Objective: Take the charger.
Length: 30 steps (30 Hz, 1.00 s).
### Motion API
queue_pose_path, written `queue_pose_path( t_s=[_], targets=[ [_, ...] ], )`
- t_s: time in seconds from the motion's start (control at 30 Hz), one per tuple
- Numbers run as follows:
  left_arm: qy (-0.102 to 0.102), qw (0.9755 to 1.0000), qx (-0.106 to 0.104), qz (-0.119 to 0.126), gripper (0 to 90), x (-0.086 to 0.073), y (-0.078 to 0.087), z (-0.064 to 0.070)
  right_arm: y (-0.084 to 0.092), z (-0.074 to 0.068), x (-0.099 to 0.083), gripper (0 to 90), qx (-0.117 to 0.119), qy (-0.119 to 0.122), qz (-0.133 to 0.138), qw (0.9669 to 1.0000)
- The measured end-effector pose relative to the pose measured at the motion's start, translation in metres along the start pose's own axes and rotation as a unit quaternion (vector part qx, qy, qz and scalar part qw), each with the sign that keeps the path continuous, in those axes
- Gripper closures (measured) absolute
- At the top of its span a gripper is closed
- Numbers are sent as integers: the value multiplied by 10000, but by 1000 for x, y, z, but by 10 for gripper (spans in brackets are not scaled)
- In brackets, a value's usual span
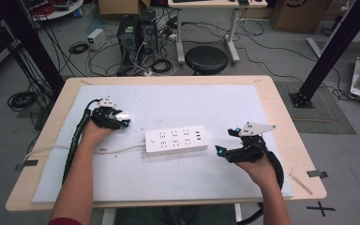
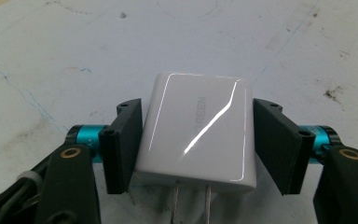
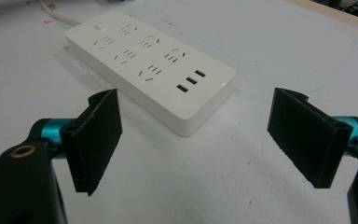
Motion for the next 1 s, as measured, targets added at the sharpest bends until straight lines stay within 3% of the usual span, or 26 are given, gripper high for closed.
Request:
queue_pose_path(
  t_s=[0.33,0.5,0.57,0.63,0.67,0.7,0.73,0.77,0.8,0.83,0.87,1.0],
  targets=[
    [67,10000,31,-35,424,3,7,3,2,-1,3,179,42,9,29,10000],
    [-51,9998,9,214,424,18,31,18,5,-2,8,179,102,18,59,9999],
    [-195,9996,-15,219,424,25,43,27,6,-3,10,179,137,34,71,9999],
    [-384,9988,-76,290,424,37,58,49,10,-7,14,179,221,85,60,9997],
    [-384,9988,-76,290,424,37,58,49,10,-7,14,179,221,85,60,9997],
    [-535,9978,-162,358,424,43,68,66,14,-11,18,179,268,108,73,9996],
    [-535,9978,-162,358,424,43,68,66,16,-12,19,179,311,154,92,9994],
    [-663,9965,-254,448,424,47,76,82,17,-14,20,179,346,163,73,9992],
    [-663,9965,-254,448,424,47,76,82,17,-14,20,179,346,163,73,9992],
    [-804,9943,-391,589,424,51,84,97,20,-18,22,179,402,165,81,9990],
    [-804,9943,-391,589,424,51,84,97,20,-18,22,179,402,165,81,9990],
    [-937,9892,-699,881,424,52,95,124,25,-27,24,179,500,169,92,9986]
  ],
)
Point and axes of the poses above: each handheld gripper's, and its own axes: y roughly backward along the jaws, x roughly out of its top, z roughly to its right, the point moved 3 cm from there along -y, roughly forward along the jaws, and after that the axes turned 5 degrees about y, right-handed, at the moved point
